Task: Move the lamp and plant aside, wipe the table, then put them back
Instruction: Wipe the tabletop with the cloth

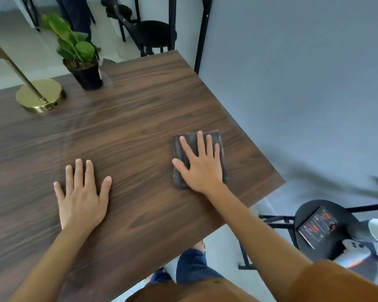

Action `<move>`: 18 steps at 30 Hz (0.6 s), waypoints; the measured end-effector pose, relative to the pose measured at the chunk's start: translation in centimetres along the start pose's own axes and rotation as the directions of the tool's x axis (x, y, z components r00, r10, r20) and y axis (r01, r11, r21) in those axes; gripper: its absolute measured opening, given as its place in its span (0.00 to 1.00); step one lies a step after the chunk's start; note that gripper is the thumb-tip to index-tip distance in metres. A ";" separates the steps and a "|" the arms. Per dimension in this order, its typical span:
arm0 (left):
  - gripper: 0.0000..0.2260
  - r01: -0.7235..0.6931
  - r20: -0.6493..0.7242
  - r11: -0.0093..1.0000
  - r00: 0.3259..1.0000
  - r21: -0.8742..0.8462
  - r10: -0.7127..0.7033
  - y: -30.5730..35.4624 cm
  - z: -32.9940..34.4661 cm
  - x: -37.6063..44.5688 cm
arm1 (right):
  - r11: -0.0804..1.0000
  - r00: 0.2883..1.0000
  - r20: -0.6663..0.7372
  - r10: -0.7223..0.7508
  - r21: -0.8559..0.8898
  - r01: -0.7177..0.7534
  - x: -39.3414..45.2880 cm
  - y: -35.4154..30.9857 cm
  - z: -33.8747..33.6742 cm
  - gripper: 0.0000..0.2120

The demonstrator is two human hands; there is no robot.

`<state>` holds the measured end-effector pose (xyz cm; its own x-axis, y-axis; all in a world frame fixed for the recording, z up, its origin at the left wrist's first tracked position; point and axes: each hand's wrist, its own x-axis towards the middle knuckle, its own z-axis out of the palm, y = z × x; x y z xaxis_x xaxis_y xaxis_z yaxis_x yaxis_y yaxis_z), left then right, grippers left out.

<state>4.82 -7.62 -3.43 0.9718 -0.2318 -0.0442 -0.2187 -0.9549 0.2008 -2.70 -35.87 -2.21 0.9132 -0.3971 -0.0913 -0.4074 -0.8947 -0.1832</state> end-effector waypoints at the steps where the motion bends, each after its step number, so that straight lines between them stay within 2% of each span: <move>1: 0.32 -0.001 -0.002 1.000 1.000 0.001 0.001 0.0 0.1 0.0 | 0.996 0.996 0.015 -0.083 0.013 0.083 -2.7 -0.8 0.3 0.32; 3: 0.32 -0.001 -0.010 1.000 1.000 0.006 0.001 -0.2 0.2 0.0 | 0.987 0.985 0.056 -0.162 0.029 0.160 -7.8 0.3 0.3 0.31; 4: 0.33 -0.004 -0.015 1.000 1.000 0.010 0.004 -0.2 0.2 0.0 | 0.990 0.989 0.063 -0.137 0.025 0.135 -9.7 1.8 0.1 0.31; 6: 0.34 -0.004 -0.017 1.000 1.000 0.011 0.004 -0.3 0.2 0.1 | 1.000 0.999 0.030 0.013 -0.015 -0.012 -11.2 6.1 -0.6 0.31; 9: 0.32 0.002 -0.012 1.000 1.000 0.007 -0.002 -0.1 0.2 0.0 | 0.959 0.961 -0.020 0.276 -0.066 -0.277 -8.2 11.2 -1.8 0.33; 11: 0.32 0.009 -0.007 1.000 1.000 0.005 -0.009 -0.1 0.1 0.0 | 0.923 0.925 -0.030 0.379 -0.057 -0.380 -3.6 11.7 -2.4 0.35; 13: 0.32 -0.004 -0.006 1.000 1.000 0.006 0.004 0.0 0.0 0.0 | 0.894 0.894 0.018 0.448 0.002 -0.448 0.8 10.6 -2.5 0.35; 15: 0.32 -0.013 -0.007 1.000 1.000 0.001 0.013 -0.1 0.0 0.0 | 0.898 0.899 0.027 0.438 0.024 -0.439 2.7 8.8 -2.3 0.34; 18: 0.32 -0.027 -0.014 1.000 1.000 0.004 0.027 -0.3 0.2 0.1 | 0.963 0.964 -0.004 0.267 -0.017 -0.267 -1.2 7.3 -1.7 0.32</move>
<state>4.94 -7.35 -3.66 0.9666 -0.2549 -0.0250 -0.2451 -0.9490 0.1982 -6.79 -42.28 -1.74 0.7711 -0.6228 -0.1326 -0.6366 -0.7592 -0.1355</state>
